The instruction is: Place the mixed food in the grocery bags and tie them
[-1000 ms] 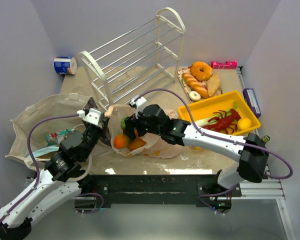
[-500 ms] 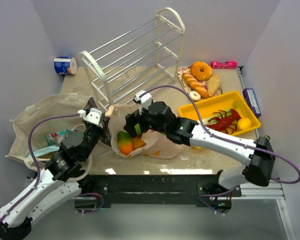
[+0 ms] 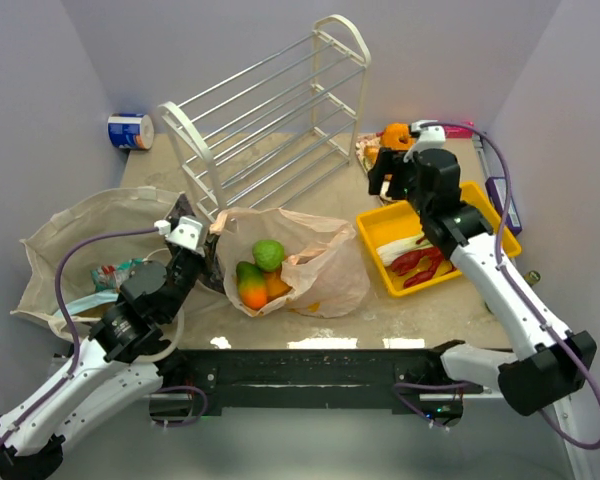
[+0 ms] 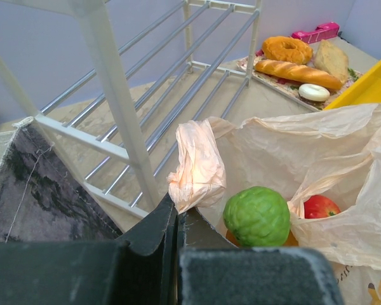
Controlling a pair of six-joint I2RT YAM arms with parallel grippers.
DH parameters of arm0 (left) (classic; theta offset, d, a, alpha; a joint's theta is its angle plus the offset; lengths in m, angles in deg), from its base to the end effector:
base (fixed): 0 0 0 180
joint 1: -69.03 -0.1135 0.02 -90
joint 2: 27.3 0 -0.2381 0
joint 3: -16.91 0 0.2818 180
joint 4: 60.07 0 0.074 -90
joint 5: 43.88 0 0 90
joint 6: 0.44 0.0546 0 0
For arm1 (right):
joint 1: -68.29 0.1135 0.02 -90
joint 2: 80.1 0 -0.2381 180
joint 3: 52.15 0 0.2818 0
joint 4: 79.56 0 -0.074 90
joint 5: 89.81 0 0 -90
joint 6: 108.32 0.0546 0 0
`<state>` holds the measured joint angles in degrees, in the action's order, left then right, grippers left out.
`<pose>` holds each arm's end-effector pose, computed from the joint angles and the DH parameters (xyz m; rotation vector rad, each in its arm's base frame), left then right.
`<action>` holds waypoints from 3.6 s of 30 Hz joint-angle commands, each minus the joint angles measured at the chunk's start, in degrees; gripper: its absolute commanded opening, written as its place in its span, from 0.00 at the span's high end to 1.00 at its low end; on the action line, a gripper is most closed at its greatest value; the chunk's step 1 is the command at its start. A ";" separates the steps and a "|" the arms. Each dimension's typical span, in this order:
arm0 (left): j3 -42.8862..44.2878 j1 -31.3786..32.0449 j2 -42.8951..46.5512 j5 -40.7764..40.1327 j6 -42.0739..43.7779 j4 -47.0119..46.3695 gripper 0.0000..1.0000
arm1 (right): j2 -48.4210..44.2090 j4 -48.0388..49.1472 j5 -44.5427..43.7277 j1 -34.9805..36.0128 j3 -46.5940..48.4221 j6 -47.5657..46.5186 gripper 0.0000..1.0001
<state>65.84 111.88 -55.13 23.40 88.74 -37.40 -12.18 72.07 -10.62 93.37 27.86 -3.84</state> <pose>0.1585 -0.1183 0.3227 0.2771 1.5788 -0.2759 0.3019 0.1300 0.3574 -0.0403 1.8604 0.3057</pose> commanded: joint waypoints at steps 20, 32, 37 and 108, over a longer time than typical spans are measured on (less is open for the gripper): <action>-0.08 -0.22 -1.26 -0.48 2.23 -2.37 1.00 | 48.61 -4.57 -4.74 -11.19 28.34 -12.81 0.46; -0.08 -0.22 -2.84 -1.01 2.67 -2.46 1.00 | 53.71 -4.14 -8.88 -11.81 26.05 -12.72 0.56; -0.08 -0.22 -3.19 -1.36 2.75 -2.37 1.00 | 55.12 -3.79 -8.18 -12.25 26.23 -13.34 0.72; -0.17 -0.14 0.24 -1.36 1.70 -2.11 1.00 | 19.62 -10.70 -11.33 40.66 14.71 1.79 0.12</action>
<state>65.84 111.83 -55.77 22.08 90.69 -37.36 9.72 69.54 -14.49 134.59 37.65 1.80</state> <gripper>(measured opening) 0.020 0.859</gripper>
